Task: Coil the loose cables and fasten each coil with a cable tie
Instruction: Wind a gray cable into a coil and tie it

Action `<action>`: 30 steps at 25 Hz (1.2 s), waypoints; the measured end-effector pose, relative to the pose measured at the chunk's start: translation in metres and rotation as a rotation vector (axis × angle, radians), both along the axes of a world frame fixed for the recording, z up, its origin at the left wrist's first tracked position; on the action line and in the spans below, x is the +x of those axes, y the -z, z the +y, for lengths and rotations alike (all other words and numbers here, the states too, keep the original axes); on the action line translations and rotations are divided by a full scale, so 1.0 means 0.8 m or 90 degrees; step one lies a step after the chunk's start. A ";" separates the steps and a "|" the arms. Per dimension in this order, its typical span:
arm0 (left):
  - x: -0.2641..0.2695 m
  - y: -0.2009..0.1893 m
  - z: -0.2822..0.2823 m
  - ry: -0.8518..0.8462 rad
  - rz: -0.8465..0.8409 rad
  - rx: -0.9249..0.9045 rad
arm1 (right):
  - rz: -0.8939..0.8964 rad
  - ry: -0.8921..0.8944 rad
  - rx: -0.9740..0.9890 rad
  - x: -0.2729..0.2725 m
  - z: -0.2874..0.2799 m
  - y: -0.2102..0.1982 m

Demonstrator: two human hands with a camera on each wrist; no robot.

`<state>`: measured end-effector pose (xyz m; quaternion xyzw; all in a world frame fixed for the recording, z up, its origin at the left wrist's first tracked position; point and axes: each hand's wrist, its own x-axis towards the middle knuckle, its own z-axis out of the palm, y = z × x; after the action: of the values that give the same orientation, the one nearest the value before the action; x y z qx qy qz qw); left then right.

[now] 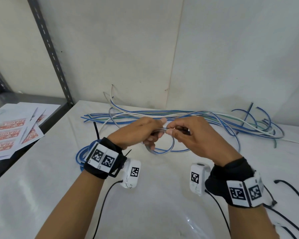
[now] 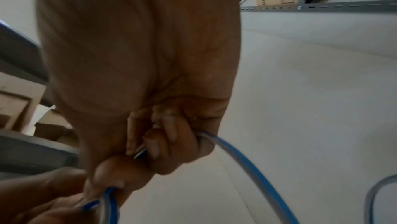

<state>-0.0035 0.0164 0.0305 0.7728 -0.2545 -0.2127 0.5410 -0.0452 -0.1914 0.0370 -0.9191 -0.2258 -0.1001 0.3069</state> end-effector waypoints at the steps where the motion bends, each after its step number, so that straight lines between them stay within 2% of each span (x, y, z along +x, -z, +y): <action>1: -0.002 0.002 -0.004 -0.001 -0.016 0.009 | -0.004 -0.003 0.003 0.000 0.004 0.002; 6: 0.008 0.000 -0.002 -0.112 -0.085 -0.169 | -0.005 0.057 0.264 0.006 0.006 0.005; 9: 0.009 -0.002 -0.004 -0.175 -0.135 -0.267 | 0.003 0.057 0.335 0.008 0.016 0.007; 13: 0.006 -0.002 -0.012 -0.222 -0.134 -0.381 | 0.006 0.055 0.423 0.006 0.049 0.017; 16: 0.008 -0.003 -0.008 -0.218 -0.077 -0.397 | -0.060 0.077 0.359 0.007 0.046 0.014; 20: 0.007 -0.010 0.005 -0.104 0.033 -0.178 | -0.010 0.026 0.158 0.004 0.012 0.006; 22: 0.002 -0.011 0.009 -0.059 0.009 -0.096 | 0.010 0.015 0.043 0.003 0.004 0.004; 25: -0.004 -0.010 0.008 -0.034 -0.048 -0.038 | 0.034 0.015 -0.040 0.001 0.002 0.003; 27: -0.004 -0.008 0.005 -0.056 -0.070 -0.066 | 0.016 0.028 0.015 0.003 0.001 0.004; 30: 0.003 -0.011 0.004 -0.116 -0.033 -0.302 | 0.023 0.050 0.291 0.008 0.009 0.009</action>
<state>-0.0008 0.0194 0.0397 0.6492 -0.2407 -0.0778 0.7174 -0.0388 -0.1843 0.0294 -0.8354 -0.1558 -0.1439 0.5071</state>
